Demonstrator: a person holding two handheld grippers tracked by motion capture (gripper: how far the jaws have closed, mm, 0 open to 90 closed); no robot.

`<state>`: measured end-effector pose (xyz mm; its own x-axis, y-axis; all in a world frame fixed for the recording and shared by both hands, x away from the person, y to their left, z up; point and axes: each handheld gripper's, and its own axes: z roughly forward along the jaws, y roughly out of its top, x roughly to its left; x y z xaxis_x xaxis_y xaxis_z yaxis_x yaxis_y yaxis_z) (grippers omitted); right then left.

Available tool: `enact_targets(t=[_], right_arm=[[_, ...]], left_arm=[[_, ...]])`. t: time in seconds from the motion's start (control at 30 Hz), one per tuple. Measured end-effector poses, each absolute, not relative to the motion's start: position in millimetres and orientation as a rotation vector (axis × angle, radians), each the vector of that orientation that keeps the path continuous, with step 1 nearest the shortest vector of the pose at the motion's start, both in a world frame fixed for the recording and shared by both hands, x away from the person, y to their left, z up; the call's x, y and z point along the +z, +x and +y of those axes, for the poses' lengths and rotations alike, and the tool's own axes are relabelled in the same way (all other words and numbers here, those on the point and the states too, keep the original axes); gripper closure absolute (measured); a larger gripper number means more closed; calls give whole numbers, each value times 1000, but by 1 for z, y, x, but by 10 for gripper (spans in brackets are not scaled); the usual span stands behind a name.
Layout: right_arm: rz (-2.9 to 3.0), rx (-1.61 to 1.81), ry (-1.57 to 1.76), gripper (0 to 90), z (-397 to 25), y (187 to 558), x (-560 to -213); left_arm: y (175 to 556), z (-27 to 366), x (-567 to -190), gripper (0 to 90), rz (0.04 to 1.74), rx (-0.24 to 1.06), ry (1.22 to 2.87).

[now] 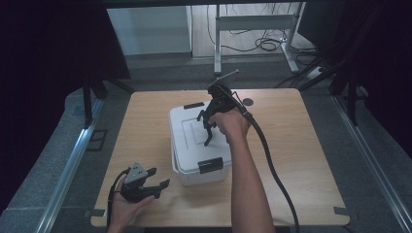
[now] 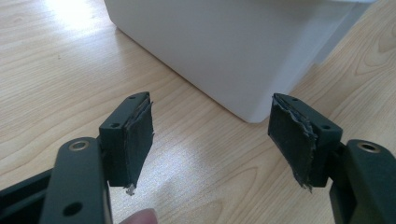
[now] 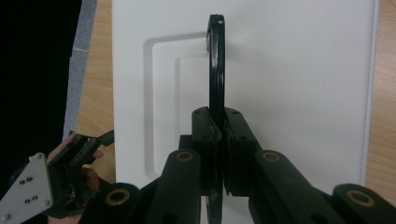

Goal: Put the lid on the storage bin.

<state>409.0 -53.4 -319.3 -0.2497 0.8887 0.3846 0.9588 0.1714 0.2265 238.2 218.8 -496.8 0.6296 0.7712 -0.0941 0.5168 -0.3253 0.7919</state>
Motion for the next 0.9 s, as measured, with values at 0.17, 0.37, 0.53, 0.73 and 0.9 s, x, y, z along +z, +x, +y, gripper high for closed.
enact_targets(t=[0.17,0.37,0.53,0.73,0.9], right_arm=[[-2260,-638,-1829,857,-50,410,-320],[-2238,-657,-1841,858,-48,412,-323],[-2228,-638,-1850,858,-45,412,-330],[-2178,-669,-1861,858,-48,414,-337],[-2165,-673,-1857,858,-51,416,-343]], left_arm=[[238,219,-496,311,1009,382,2004],[239,219,-497,311,1008,382,2008],[238,219,-497,311,1005,384,2008],[239,219,-497,311,1004,384,2011],[239,219,-497,311,1004,382,2014]])
